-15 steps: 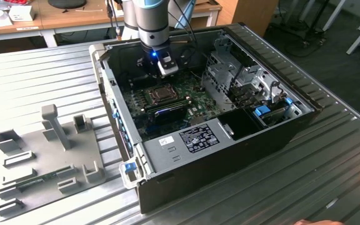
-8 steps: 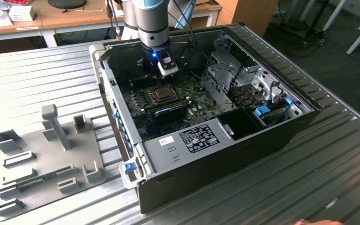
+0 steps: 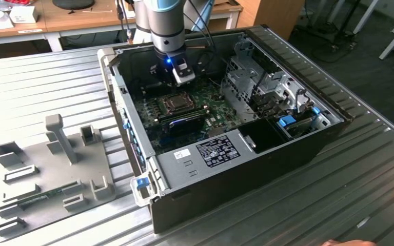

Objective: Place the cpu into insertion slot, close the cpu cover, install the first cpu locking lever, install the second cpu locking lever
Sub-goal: 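Install the first cpu locking lever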

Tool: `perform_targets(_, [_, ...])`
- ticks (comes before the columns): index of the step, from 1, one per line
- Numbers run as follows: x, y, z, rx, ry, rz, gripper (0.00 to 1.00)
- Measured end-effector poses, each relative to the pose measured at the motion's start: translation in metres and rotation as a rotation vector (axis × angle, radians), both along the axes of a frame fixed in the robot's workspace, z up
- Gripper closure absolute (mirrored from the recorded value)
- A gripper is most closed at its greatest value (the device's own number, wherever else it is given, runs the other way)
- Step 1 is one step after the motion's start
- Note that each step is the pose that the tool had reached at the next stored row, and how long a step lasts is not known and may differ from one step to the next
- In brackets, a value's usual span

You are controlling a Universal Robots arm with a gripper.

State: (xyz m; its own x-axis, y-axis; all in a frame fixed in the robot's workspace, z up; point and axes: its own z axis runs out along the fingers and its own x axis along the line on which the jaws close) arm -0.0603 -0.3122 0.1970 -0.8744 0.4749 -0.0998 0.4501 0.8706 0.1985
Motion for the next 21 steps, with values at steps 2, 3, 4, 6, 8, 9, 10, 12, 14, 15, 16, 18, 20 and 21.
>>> perform_targets(2, [0.0000, -0.0001, -0.0004, 0.0000, -0.0013, 0.000, 0.89])
perform_targets(3, [0.0000, -0.0001, -0.0006, 0.0001, -0.0019, 0.000, 0.89])
perform_targets(4, [0.0000, -0.0001, -0.0008, 0.0001, -0.0025, 0.000, 0.89])
perform_targets(6, [0.0000, -0.0002, -0.0012, 0.0000, -0.0038, 0.000, 0.89])
perform_targets(8, [0.0000, -0.0002, -0.0014, -0.0001, -0.0048, 0.000, 0.89])
perform_targets(9, [0.0000, -0.0002, -0.0015, -0.0001, -0.0051, 0.000, 0.89])
perform_targets(10, [0.0000, -0.0002, -0.0015, -0.0001, -0.0052, 0.000, 0.89])
perform_targets(12, [0.0000, -0.0002, -0.0016, 0.0001, -0.0053, 0.000, 0.89])
perform_targets(14, [0.0000, -0.0002, -0.0016, 0.0000, -0.0053, 0.000, 0.89])
perform_targets(15, [0.0000, -0.0002, -0.0015, 0.0002, -0.0055, 0.000, 0.89])
perform_targets(16, [-0.0001, -0.0002, -0.0014, 0.0002, -0.0055, 0.000, 0.89])
perform_targets(18, [-0.0003, -0.0002, -0.0009, 0.0000, -0.0054, 0.000, 0.89])
perform_targets(20, [-0.0005, -0.0002, -0.0002, 0.0001, -0.0053, 0.000, 0.89])
perform_targets(21, [-0.0007, -0.0002, 0.0002, 0.0001, -0.0053, 0.000, 0.89])
